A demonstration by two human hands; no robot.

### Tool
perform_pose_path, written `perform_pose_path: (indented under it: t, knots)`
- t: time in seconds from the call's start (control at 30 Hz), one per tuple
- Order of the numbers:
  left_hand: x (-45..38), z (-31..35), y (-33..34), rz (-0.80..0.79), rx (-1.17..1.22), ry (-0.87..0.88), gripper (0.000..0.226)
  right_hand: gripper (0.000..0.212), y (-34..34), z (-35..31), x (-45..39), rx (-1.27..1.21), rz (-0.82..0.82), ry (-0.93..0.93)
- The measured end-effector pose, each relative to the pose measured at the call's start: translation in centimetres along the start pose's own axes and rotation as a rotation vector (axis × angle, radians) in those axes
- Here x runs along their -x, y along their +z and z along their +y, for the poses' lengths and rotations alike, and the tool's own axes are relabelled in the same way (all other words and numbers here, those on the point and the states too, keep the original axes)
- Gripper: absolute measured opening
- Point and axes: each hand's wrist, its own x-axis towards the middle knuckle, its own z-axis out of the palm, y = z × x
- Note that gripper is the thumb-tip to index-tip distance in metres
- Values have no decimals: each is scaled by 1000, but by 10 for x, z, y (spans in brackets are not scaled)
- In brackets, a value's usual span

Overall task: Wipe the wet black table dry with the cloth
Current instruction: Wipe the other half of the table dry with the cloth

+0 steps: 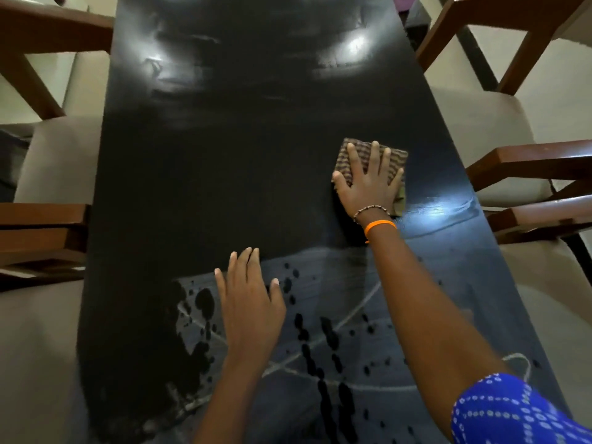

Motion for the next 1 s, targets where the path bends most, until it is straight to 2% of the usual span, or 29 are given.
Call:
perform_pose_path:
  t: [0.3, 0.5, 0.6, 0.7, 0.83, 1.0]
  knots:
    - [23, -83, -34, 57, -29, -122, 66, 64, 43, -195, 75, -57, -141, -395]
    - [42, -112, -46, 36, -60, -129, 66, 63, 58, -262, 134, -20, -276, -724]
    - [52, -103, -45, 37, -38, -85, 65, 62, 55, -247, 136, 2, -296, -838]
    - [59, -81, -36, 15, -28, -4, 67, 61, 47, -211, 131, -14, -252, -843]
    - [65, -41, -15, -67, -72, 133, 73, 61, 32, -138, 118, -38, -154, -705]
    - [69, 9, 13, -166, -103, 210, 82, 59, 4, -23, 83, -11, -67, -445]
